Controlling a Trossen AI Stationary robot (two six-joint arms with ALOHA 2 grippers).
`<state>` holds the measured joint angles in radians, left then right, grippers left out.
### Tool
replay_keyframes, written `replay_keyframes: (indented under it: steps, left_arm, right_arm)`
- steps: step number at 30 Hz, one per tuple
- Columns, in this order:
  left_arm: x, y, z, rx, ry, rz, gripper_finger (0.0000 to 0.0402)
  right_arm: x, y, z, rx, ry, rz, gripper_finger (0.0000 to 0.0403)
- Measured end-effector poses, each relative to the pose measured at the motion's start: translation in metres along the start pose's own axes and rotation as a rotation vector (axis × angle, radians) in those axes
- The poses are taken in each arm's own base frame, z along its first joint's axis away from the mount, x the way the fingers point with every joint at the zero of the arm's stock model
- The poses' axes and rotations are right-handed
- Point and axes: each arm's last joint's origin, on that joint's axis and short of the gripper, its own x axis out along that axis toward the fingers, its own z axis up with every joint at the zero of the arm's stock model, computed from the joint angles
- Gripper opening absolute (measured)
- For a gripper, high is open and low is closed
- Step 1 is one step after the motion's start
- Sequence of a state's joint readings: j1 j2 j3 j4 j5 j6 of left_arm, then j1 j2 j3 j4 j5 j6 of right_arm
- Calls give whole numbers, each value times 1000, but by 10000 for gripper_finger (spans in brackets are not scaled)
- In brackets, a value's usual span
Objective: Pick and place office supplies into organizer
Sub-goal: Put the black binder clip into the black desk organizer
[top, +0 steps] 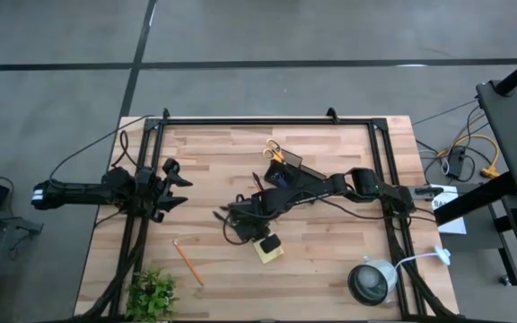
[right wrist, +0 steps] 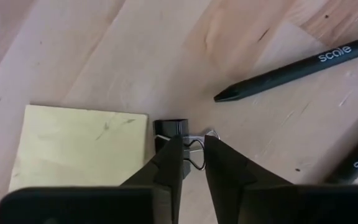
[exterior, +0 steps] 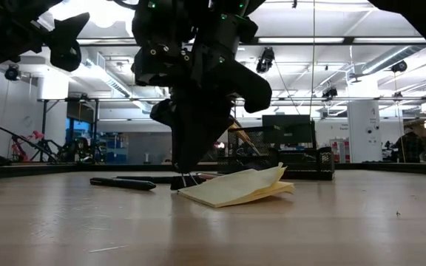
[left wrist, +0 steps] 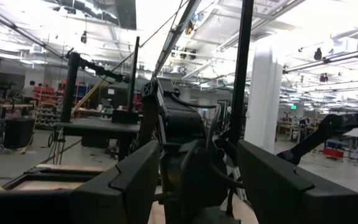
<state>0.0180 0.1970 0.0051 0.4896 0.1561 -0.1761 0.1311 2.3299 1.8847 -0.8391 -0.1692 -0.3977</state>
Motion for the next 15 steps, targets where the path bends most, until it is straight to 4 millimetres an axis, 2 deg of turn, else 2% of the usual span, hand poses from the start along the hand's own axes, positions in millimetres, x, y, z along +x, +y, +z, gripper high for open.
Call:
replay_keyframes:
  steps: [3, 7, 11, 15]
  left_arm:
    - [0, 0, 0, 0, -2, 0, 201]
    - [0, 0, 0, 0, -1, 0, 201]
    - [0, 0, 0, 0, -1, -1, 201]
    - [0, 0, 0, 0, -2, 0, 201]
  right_arm:
    - [-1, 0, -2, 5, 24, 1, 50]
    - [-4, -1, -4, 66, 47, 7, 24]
    - [-11, -8, -5, 151, 88, -70, 9]
    - [-37, -20, -4, 177, 125, -253, 8]
